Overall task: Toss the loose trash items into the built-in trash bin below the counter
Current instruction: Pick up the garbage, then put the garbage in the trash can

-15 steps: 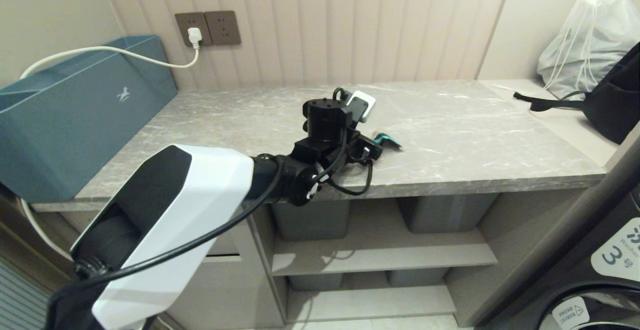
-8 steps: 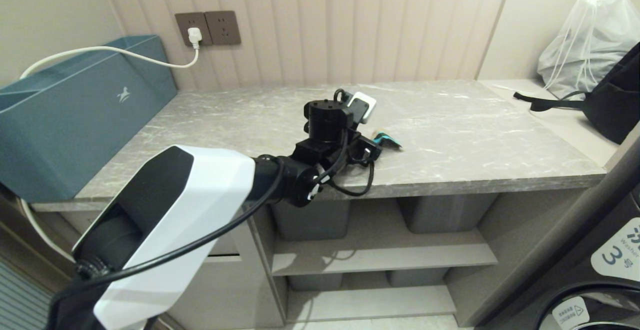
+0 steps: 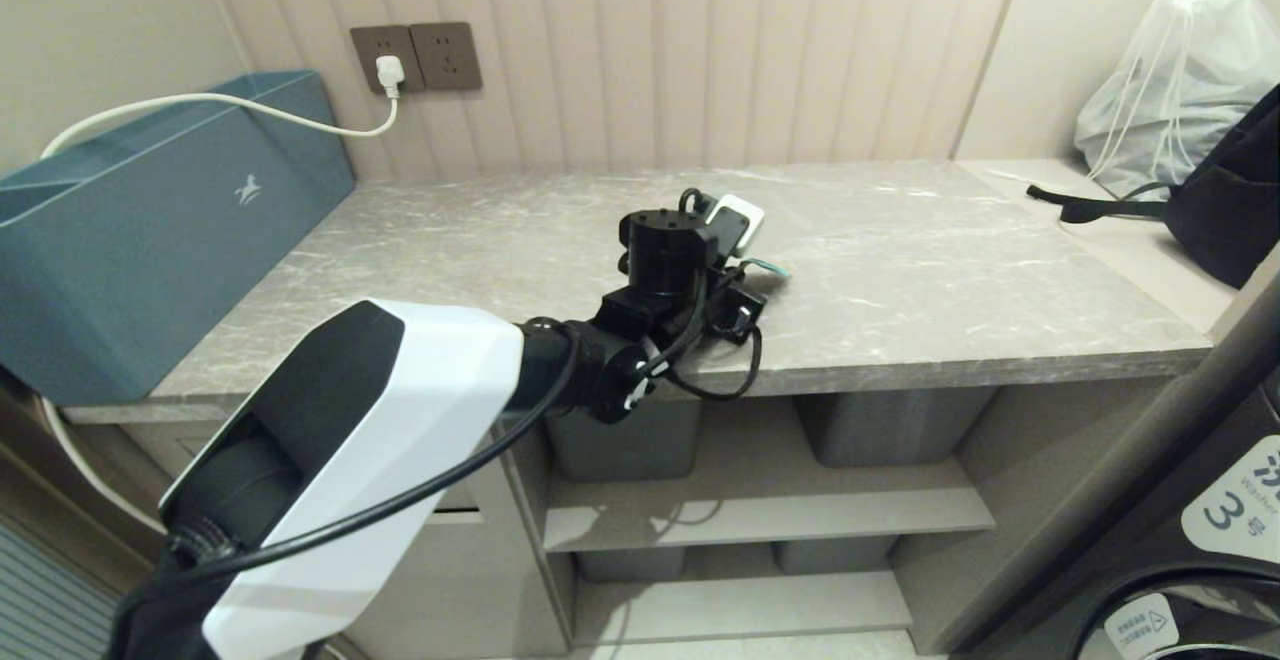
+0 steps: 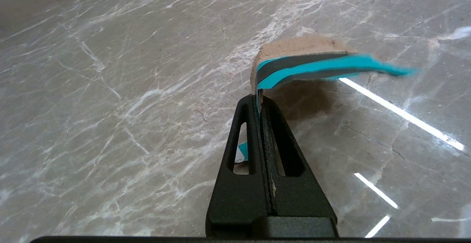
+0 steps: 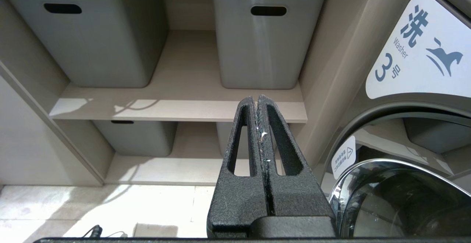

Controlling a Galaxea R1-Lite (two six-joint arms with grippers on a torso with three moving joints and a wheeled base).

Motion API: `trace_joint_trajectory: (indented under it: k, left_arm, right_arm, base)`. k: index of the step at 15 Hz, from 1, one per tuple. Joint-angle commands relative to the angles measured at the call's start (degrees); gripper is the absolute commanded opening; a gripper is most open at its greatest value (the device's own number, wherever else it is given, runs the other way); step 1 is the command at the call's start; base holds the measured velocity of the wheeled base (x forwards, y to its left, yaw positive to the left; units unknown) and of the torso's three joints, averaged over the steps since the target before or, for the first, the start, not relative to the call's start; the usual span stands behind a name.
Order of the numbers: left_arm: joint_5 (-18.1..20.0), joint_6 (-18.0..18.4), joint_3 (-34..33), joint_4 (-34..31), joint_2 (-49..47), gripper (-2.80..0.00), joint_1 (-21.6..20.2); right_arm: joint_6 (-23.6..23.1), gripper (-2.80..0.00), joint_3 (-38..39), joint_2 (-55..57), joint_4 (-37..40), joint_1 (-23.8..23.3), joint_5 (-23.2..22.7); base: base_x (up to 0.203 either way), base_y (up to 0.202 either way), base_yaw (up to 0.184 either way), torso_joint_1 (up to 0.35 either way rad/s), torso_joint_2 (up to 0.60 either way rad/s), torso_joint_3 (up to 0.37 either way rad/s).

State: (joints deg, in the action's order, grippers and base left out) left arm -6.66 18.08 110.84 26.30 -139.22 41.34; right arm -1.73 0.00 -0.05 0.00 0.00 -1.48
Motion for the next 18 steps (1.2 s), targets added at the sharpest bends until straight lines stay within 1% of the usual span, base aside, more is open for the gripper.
trace_joint_trajectory:
  k: [1,6,8,10,11,13,14,15,16,17,18]
  left_arm:
    - [-0.10,0.11,-0.01,0.00,0.19,-2.80,-0.03]
    - [-0.52,0.09,-0.36,-0.24,4.55,-2.80,0.05]
    - [-1.04,-0.79,-1.04,-0.58,10.61,-2.80,-0.25]
    - [-2.94,-2.61,-2.88,-1.96,18.29,-2.80,-0.96]
    - [-3.67,-4.13,-4.21,-3.30,23.16,-2.80,-1.41]
    - [-4.32,-8.36,-8.38,-7.91,34.96,-2.80,-3.16]
    - [-4.19,-10.73,-11.72,-10.93,42.39,-2.80,-5.34]
    - [-3.19,-13.03,-16.10,-13.80,50.38,-2.80,-9.04]
    - [-0.65,-15.49,-21.31,-16.46,58.34,-2.80,-14.63]
    - [3.25,-18.55,-27.31,-19.30,65.70,-2.80,-22.76]
    - [7.35,-23.07,-34.27,-22.35,74.19,-2.80,-31.53]
  right_arm:
    - [-0.03,-2.80,0.00,-0.04,0.00,0.00,-0.02]
    - [-0.03,-2.80,0.00,-0.04,0.00,0.00,-0.02]
    - [-0.03,-2.80,0.00,-0.04,0.00,0.00,-0.02]
    - [-0.03,-2.80,0.00,-0.04,0.00,0.00,-0.02]
    - [-0.03,-2.80,0.00,-0.04,0.00,0.00,-0.02]
    - [-0.03,-2.80,0.00,-0.04,0.00,0.00,-0.02]
    - [-0.03,-2.80,0.00,-0.04,0.00,0.00,-0.02]
    - [-0.03,-2.80,0.00,-0.04,0.00,0.00,-0.02]
    - [-0.03,-2.80,0.00,-0.04,0.00,0.00,-0.02]
    - [-0.03,-2.80,0.00,-0.04,0.00,0.00,-0.02]
    - [-0.03,-2.80,0.00,-0.04,0.00,0.00,-0.02]
  base:
    - [0.000,0.000,0.000,0.000,0.00,0.000]
    - [0.000,0.000,0.000,0.000,0.00,0.000]
    - [0.000,0.000,0.000,0.000,0.00,0.000]
    - [0.000,0.000,0.000,0.000,0.00,0.000]
    - [0.000,0.000,0.000,0.000,0.00,0.000]
    - [0.000,0.000,0.000,0.000,0.00,0.000]
    - [0.000,0.000,0.000,0.000,0.00,0.000]
    - [0.000,0.000,0.000,0.000,0.00,0.000]
    - [0.000,0.000,0.000,0.000,0.00,0.000]
    - [0.000,0.000,0.000,0.000,0.00,0.000]
    - [0.000,0.000,0.000,0.000,0.00,0.000]
